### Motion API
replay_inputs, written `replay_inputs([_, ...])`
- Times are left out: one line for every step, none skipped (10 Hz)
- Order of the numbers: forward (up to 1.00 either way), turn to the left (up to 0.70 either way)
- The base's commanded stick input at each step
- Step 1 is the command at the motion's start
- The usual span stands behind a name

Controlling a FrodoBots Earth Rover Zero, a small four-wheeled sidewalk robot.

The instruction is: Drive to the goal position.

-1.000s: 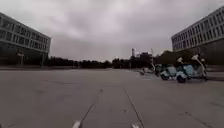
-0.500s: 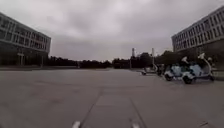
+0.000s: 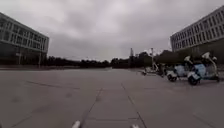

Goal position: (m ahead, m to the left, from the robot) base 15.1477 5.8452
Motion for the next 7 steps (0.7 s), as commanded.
replay_inputs([0.70,0.00])
replay_inputs([0.70,0.00])
replay_inputs([0.70,0.00])
replay_inputs([0.70,0.00])
replay_inputs([0.70,0.00])
replay_inputs([0.70,0.00])
replay_inputs([0.70,0.00])
